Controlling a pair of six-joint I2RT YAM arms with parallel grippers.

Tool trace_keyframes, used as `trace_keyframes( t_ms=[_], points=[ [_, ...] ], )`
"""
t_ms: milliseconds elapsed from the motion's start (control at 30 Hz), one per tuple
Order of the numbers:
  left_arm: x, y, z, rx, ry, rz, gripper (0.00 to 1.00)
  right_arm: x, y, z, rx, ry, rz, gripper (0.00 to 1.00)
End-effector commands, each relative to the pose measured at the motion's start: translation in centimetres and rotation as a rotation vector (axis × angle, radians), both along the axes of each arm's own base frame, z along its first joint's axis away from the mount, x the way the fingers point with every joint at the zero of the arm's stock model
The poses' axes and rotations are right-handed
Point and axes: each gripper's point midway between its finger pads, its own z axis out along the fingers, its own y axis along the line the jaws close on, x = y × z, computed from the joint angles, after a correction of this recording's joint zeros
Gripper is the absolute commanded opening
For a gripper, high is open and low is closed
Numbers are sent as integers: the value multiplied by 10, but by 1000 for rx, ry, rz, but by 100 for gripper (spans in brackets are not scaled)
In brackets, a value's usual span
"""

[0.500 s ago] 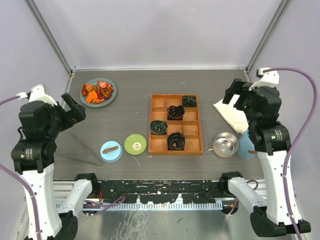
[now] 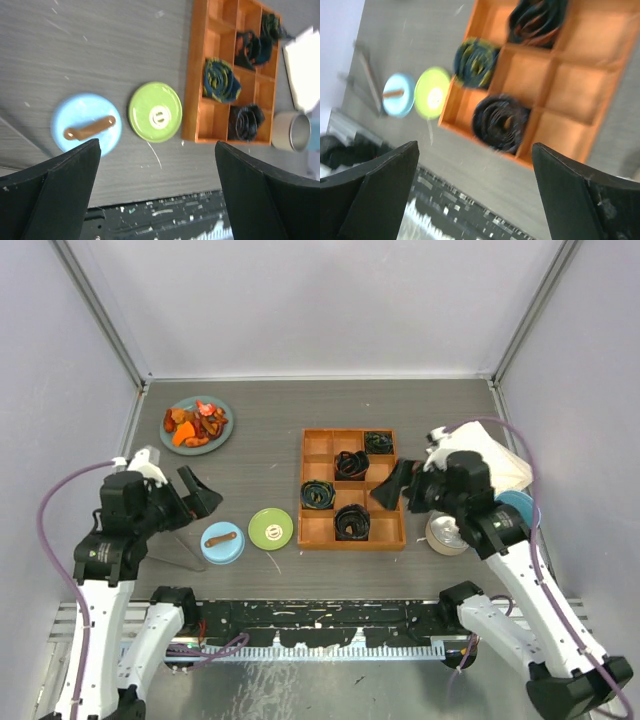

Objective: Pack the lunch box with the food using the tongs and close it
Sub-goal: Move the distractor to the center of the board.

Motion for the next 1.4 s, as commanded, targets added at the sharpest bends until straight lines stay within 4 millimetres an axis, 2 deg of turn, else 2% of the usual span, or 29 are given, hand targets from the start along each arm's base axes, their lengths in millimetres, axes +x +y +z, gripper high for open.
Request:
trace_keyframes(
  t_ms=[0,167,267,333,467,600,767,1033,1133,1367],
  points=[
    [-2,-43,-4,-163,-13,-175,98,-47,50,-33,37,154,199,100],
    [-21,-63,-30,-229,82,-288,98,-101,100,-84,1,303,347,100],
    [-29,-70,-41,-256,115,-323,98,-122,127,-111,-84,346,377,100],
    [-32,-73,-45,-277,131,-331,98,-131,143,-126,-152,351,350,100],
    [-35,-74,-49,-287,134,-331,98,-134,179,-144,-225,284,279,100],
    [-37,-72,-49,-276,122,-324,98,-128,195,-164,-272,270,173,100],
    [-40,-75,-50,-285,130,-345,98,-106,182,-172,-301,202,39,100],
    [-33,-86,-46,-331,128,-413,98,-54,131,-184,-353,190,-59,100],
    [-29,-93,-44,-358,135,-441,98,-33,106,-185,-381,188,-115,100],
    [-20,-108,-43,-364,137,-476,98,17,51,-172,-420,151,-234,100]
  ],
)
